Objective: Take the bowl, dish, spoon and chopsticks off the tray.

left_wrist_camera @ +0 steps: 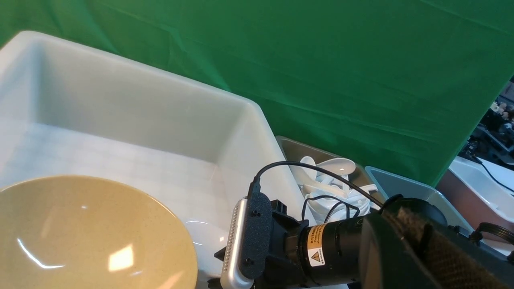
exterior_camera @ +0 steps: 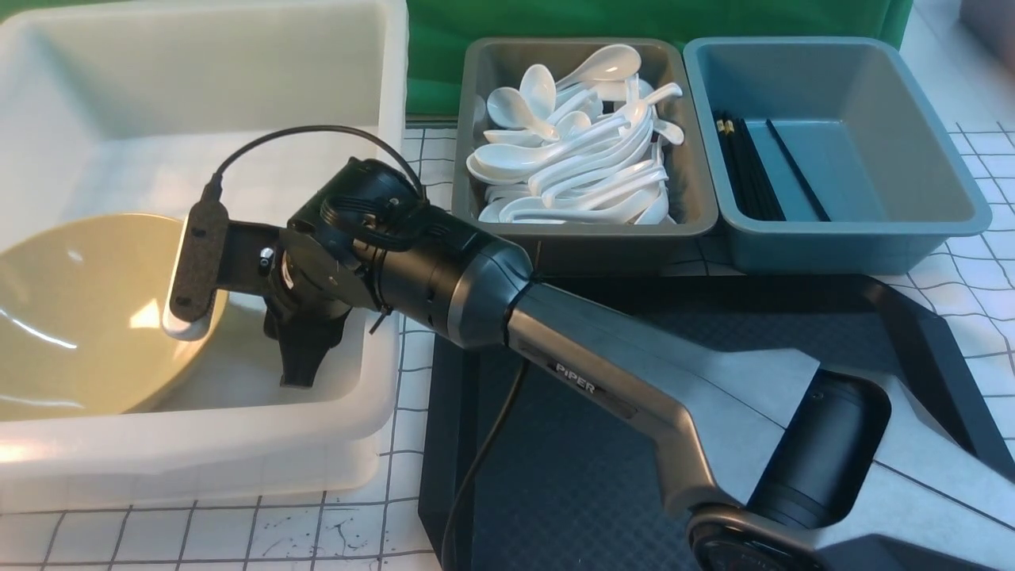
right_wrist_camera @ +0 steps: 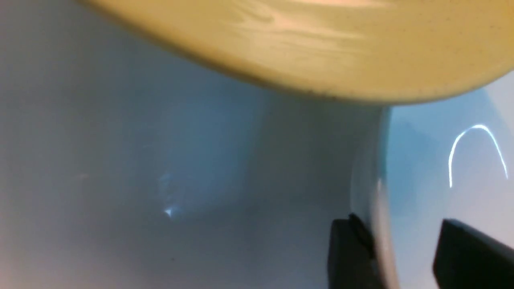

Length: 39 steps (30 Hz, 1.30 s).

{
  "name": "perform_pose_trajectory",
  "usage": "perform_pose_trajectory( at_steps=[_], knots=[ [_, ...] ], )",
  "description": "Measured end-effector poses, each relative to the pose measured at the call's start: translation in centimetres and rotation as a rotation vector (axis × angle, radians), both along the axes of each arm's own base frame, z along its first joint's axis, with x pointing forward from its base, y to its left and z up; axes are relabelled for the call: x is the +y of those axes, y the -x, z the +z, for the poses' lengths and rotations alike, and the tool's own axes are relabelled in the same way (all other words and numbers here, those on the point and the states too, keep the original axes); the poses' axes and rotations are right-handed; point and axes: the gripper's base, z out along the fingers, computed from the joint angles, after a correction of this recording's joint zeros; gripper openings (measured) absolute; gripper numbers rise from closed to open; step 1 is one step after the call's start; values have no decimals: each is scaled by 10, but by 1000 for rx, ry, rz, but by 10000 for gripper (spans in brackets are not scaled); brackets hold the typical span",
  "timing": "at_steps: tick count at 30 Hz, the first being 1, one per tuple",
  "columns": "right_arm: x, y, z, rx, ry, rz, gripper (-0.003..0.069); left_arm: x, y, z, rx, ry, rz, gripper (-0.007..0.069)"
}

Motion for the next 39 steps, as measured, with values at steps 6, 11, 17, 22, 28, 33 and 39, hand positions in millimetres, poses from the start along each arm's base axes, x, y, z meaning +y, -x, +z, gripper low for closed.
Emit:
perform_pose_trajectory(
  at_steps=[6,11,17,22,28,33,39],
  knots=[
    [-2,1,3,6,8,-3,449,0,0,0,-1,0,-1,-1],
    [-9,7,31,-2,15,-10,478,0,0,0,-1,0,-1,-1],
    [-17,28,89,-19,-32,-16,484,0,0,1,-6,1,-3,-1],
    [-33,55,137,-3,-21,-12,465,-1,0,1,-10,6,-7,-1],
    [-68,78,192,25,-28,-60,330,-5,1,4,-27,62,-59,-1],
    [-88,92,230,12,-133,-113,134,-11,3,10,-77,148,-131,-1],
    [-139,129,289,38,-304,-216,25,-17,3,6,-74,225,-187,-1]
  ],
)
